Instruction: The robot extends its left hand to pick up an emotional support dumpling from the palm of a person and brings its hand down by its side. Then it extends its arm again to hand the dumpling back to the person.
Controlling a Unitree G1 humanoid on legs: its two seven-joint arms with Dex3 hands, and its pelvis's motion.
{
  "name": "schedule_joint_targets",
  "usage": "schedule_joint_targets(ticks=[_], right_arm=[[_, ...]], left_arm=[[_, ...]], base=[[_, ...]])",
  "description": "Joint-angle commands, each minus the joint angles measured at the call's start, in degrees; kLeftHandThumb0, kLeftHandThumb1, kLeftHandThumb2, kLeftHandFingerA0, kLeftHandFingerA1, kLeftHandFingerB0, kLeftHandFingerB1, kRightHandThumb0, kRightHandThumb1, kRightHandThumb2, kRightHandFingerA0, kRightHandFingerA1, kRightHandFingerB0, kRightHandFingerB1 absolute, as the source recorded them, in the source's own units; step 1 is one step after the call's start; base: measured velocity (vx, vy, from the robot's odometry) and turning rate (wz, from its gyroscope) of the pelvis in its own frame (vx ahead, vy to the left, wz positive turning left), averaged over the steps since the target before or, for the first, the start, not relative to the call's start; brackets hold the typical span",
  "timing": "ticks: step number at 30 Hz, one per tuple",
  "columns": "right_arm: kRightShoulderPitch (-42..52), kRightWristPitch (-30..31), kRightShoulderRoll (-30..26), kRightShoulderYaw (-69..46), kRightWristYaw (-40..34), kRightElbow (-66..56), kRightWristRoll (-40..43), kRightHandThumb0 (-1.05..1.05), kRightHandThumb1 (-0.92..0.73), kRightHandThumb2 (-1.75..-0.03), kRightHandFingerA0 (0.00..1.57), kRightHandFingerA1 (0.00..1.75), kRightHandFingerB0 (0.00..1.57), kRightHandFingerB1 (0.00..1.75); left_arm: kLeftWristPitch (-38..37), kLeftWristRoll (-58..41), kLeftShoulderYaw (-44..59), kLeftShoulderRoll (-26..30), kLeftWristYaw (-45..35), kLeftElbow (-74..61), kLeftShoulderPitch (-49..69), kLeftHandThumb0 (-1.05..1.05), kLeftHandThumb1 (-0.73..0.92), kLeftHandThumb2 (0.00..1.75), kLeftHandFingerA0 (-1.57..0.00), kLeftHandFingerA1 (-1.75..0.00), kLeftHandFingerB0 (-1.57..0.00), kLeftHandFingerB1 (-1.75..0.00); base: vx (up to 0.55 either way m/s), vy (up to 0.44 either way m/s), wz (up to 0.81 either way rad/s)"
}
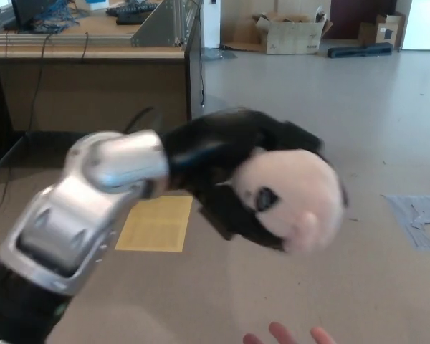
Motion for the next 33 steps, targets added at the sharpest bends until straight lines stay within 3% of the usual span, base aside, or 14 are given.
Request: schedule_joint_targets(ticks=[1, 8, 9, 10, 13, 14, 15, 19, 20, 23, 24, 26, 27, 33], right_arm=[[-2.0, 1.9, -1.2, 0.6, -0.9, -0.3, -0.9, -0.34, -0.60, -0.58, 1.04, 0.55, 0.69, 0.48], [-3.2, 2.8, -1.0, 2.0, -1.4, 0.6, -2.1, -0.41, -0.59, -0.58, 1.02, 0.55, 0.67, 0.47], [-3.7, 1.0, -1.1, 1.9, -0.9, 1.6, -1.6, -0.40, -0.58, -0.58, 1.02, 0.59, 0.68, 0.49], [-3.9, -1.4, -1.1, 1.6, 0.2, 2.7, -0.8, -0.55, -0.58, -0.58, 1.05, 0.84, 0.75, 0.53], [-4.4, -5.2, -1.1, 1.1, 1.7, 4.8, 0.3, -0.55, -0.58, -0.58, 1.05, 0.84, 0.75, 0.53], [-5.1, -3.0, -1.4, 2.0, 0.4, 4.5, -1.2, -0.43, -0.64, -0.59, 1.04, 0.77, 0.91, 0.59], [-6.0, 0.5, -1.8, 3.3, -1.6, 3.7, -3.5, -0.43, -0.64, -0.59, 1.04, 0.77, 0.91, 0.59], [-6.1, 0.5, -1.9, 3.7, -1.9, 3.9, -3.3, -0.43, -0.64, -0.59, 1.04, 0.77, 0.91, 0.59], [-5.8, -1.4, -2.3, 4.3, -2.1, 3.8, -4.1, -0.44, -0.67, -0.60, 0.91, 0.60, 0.73, 0.49], [-5.7, -1.1, -2.6, 5.2, -3.3, 3.5, -5.0, -0.43, -0.66, -0.61, 0.89, 0.57, 0.73, 0.49], [-6.0, -0.9, -3.0, 6.5, -5.7, 4.0, -7.3, -0.42, -0.65, -0.60, 0.88, 0.55, 0.72, 0.48], [-6.1, -0.9, -3.3, 7.3, -6.9, 4.3, -8.2, -0.42, -0.65, -0.60, 0.88, 0.55, 0.72, 0.48], [-6.3, -0.9, -3.3, 7.5, -7.1, 4.4, -8.1, -0.42, -0.65, -0.60, 0.88, 0.55, 0.72, 0.48], [-6.8, -0.8, -3.3, 8.1, -7.8, 4.7, -8.2, -0.42, -0.65, -0.60, 0.88, 0.55, 0.72, 0.48]], left_arm=[[3.1, 5.3, -4.7, 0.4, -3.2, -2.6, -3.3, -0.17, 0.68, 0.72, -1.10, -1.11, -0.98, -0.75], [2.7, 8.6, -10.3, 2.8, -7.6, -6.6, -3.7, -0.13, 0.72, 0.70, -1.07, -1.04, -0.96, -0.73], [2.2, 8.9, -10.8, 3.2, -8.3, -6.7, -3.4, -0.12, 0.73, 0.69, -1.08, -1.01, -0.95, -0.70], [1.8, 9.3, -11.4, 3.6, -8.9, -7.1, -3.2, -0.12, 0.73, 0.67, -1.08, -0.95, -0.95, -0.68], [1.3, 10.0, -12.0, 4.2, -9.7, -7.8, -2.8, -0.12, 0.73, 0.67, -1.08, -0.95, -0.95, -0.68], [0.6, 10.3, -12.3, 4.8, -10.2, -8.3, -1.8, -0.08, 0.69, 0.74, -1.10, -0.94, -0.96, -0.71], [-0.5, 10.7, -12.8, 5.7, -10.9, -9.1, -0.4, -0.08, 0.69, 0.74, -1.10, -0.94, -0.96, -0.71], [-0.6, 11.3, -12.5, 5.5, -11.3, -9.3, -0.1, -0.08, 0.69, 0.74, -1.10, -0.94, -0.96, -0.71], [-0.6, 11.4, -13.3, 6.6, -12.7, -10.4, 0.7, -0.19, 0.76, 0.63, -1.09, -0.79, -0.82, -0.50], [-0.6, 11.7, -13.6, 7.0, -13.8, -11.3, 1.5, -0.22, 0.75, 0.63, -1.07, -0.70, -0.73, -0.46], [0.0, 12.1, -14.5, 7.4, -14.9, -12.0, 1.5, -0.27, 0.71, 0.61, -0.78, -0.56, -0.50, -0.37], [0.3, 12.4, -14.7, 7.5, -15.5, -12.3, 1.6, -0.27, 0.71, 0.61, -0.78, -0.56, -0.50, -0.37], [0.3, 12.6, -15.4, 7.5, -16.8, -11.9, 0.7, -0.29, 0.78, 0.63, -0.67, -0.65, -0.43, -0.34], [2.1, 13.3, -16.4, 6.9, -19.7, -11.5, -1.5, -0.27, 0.76, 0.62, -0.70, -0.62, -0.43, -0.35]], base=[[0.00, 0.000, 0.00], [0.00, 0.000, 0.00], [0.00, 0.000, 0.00], [0.00, 0.000, 0.00], [0.00, 0.000, 0.00], [0.00, 0.000, 0.00], [0.00, 0.000, 0.00], [0.00, 0.000, 0.00], [0.00, 0.000, 0.00], [0.00, 0.000, 0.00], [0.00, 0.000, 0.00], [0.00, 0.000, 0.00], [0.00, 0.000, 0.00], [0.00, 0.000, 0.00]])
